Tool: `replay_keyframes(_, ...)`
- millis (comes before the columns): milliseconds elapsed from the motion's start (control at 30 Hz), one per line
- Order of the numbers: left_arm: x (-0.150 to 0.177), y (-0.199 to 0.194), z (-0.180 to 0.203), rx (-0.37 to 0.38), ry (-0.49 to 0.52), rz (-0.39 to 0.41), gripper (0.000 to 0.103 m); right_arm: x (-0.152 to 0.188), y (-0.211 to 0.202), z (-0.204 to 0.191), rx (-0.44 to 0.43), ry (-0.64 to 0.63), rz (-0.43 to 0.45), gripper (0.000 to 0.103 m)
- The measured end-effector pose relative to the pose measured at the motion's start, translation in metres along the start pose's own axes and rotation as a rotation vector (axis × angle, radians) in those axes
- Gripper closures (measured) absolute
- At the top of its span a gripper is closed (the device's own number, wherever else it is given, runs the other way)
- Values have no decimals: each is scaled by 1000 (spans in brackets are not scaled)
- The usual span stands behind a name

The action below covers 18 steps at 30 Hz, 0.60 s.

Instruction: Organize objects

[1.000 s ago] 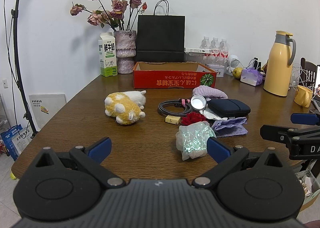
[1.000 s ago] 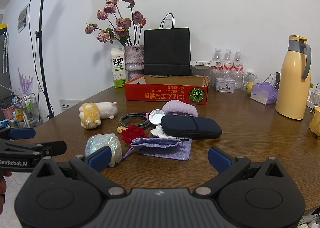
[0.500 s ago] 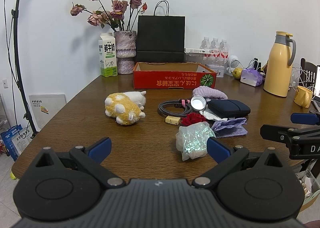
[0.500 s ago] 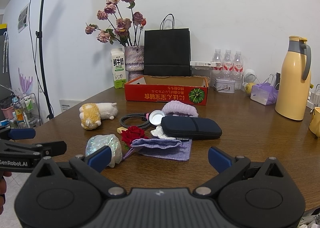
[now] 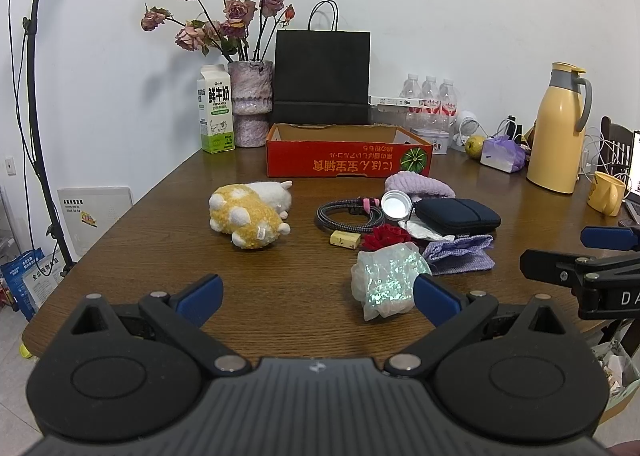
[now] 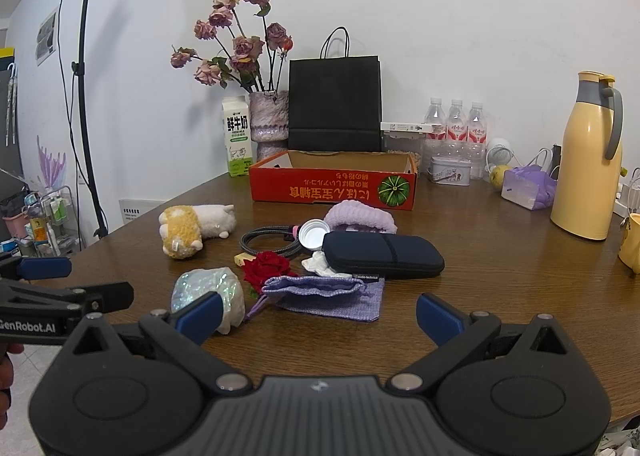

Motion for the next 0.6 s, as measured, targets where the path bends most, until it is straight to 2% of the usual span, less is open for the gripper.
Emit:
replay_keyframes(333, 2, 2, 3, 4, 5, -1, 0, 0, 1, 0, 1, 0, 0, 0)
replay_keyframes(600, 7, 22, 10, 24, 11, -38, 0, 3, 9, 6, 8, -10, -3, 0)
Point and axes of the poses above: each gripper's, at about its wrist camera, not at the fingertips, and y roughly the way its jaws point, z to its right, x to its underside, the point moved 6 cm from there along y, roughly the way its jaws point, and after that the axes turned 10 degrees about x, right-handed, at the moved point
